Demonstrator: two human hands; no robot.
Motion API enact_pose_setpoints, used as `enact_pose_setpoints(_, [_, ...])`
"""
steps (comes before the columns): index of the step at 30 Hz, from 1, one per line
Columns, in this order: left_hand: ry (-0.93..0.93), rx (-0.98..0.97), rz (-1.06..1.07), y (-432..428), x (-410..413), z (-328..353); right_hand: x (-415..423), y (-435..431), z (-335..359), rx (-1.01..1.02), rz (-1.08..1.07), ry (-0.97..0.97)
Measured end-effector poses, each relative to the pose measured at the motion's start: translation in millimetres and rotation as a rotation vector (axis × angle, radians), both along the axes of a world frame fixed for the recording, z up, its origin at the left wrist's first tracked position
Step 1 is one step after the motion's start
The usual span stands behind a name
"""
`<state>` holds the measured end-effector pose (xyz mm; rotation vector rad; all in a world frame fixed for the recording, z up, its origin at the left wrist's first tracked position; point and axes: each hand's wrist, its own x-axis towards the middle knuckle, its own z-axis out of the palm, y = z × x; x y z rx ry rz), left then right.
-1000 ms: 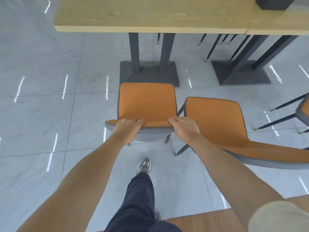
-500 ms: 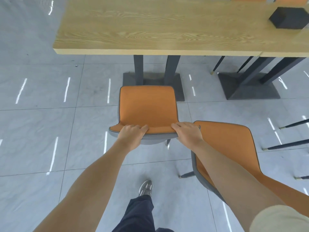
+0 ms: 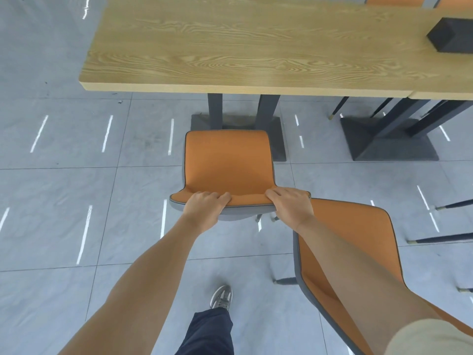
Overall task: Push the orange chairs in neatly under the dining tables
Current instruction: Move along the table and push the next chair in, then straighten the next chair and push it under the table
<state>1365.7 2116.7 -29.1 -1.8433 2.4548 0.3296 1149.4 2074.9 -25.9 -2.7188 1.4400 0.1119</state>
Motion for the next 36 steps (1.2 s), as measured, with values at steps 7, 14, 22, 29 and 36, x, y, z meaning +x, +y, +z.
enact_pose_setpoints(7, [-0.007,-0.019,0.043,-40.0,25.2,-3.3,28.4,-35.4,-2.1,-0.075,-0.017,-0.062])
enact_pose_setpoints(14, [-0.027,-0.072,-0.021,-73.9,23.9,-4.9,23.8,-69.3,2.3,-0.038,0.001,-0.028])
enact_pose_setpoints(22, [-0.103,-0.067,-0.045,-67.0,25.1,-2.1,24.1,-63.2,2.8,-0.138,-0.016,-0.080])
enact_pose_setpoints(29, [-0.065,0.026,0.021,-55.6,-4.6,23.6,9.2,-37.0,-0.7,0.040,-0.170,-0.126])
enact_pose_setpoints(36, [-0.153,0.043,0.065,-15.5,-84.9,41.5,-49.6,12.4,32.6,0.185,-0.364,-0.155])
